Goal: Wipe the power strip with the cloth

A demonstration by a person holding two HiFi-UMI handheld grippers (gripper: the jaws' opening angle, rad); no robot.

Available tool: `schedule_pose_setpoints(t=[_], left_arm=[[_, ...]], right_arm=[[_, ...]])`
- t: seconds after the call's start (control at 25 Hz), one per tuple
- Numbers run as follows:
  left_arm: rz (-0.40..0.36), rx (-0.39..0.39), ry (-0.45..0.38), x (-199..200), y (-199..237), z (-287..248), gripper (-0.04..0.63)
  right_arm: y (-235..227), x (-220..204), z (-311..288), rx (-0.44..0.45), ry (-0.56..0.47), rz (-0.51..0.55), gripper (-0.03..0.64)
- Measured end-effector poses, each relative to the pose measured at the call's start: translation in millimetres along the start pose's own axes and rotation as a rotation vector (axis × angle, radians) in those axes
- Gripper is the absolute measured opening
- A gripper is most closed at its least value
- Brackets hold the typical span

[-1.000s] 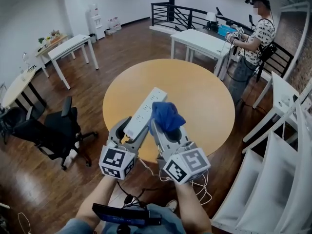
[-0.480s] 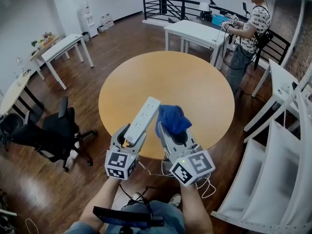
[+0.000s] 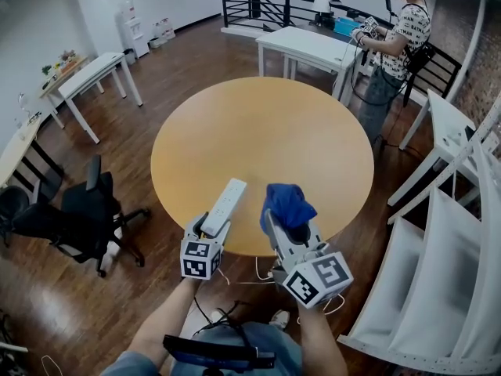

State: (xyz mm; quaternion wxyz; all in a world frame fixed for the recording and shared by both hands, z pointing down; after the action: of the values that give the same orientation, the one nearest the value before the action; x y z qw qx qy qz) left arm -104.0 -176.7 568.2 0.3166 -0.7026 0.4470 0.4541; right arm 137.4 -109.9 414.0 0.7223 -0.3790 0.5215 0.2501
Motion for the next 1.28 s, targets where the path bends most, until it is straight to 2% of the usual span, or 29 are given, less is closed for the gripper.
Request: schedule_pose_setpoints(t=[0.4,0.84,0.96,1.16,1.28], left_arm=[[0.038,0.017,0.111,-32,1,-26,0.279],[-0.017,0.029,0.175,-47,1,-33,0.281],[-0.02,0.031,0.172,-51,1,-34,0.285],[-0.074,0.019,0.158,-42,-1,-36,0.284],[-0.093,0.029,0.115,-28,0,-30,0.284]], right_arm=[[-7,-12,6,-0.019,0.071,0.0,0.067],[-4,-21,1,-0.007,0.112,-0.009,0.067],[-4,-23,4,-0.011,0.122,-0.012,0.067],[-4,-22,5,-0.011,0.12,-0.011,0.067],[-1,-22,5,-0.006,0.12,-0.012,0.067]])
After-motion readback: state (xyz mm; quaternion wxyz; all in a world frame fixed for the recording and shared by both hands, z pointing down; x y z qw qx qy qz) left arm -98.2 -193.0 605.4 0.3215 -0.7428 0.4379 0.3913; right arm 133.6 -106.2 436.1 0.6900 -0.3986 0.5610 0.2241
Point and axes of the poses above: the fingertips, and each gripper's own axes: z backward along the fingers, y to its left, x out of its top, the point moved 10 cm from there along z, backward along the fingers, and after that the axes turned 4 degrees about x, right-handed, at the moved point
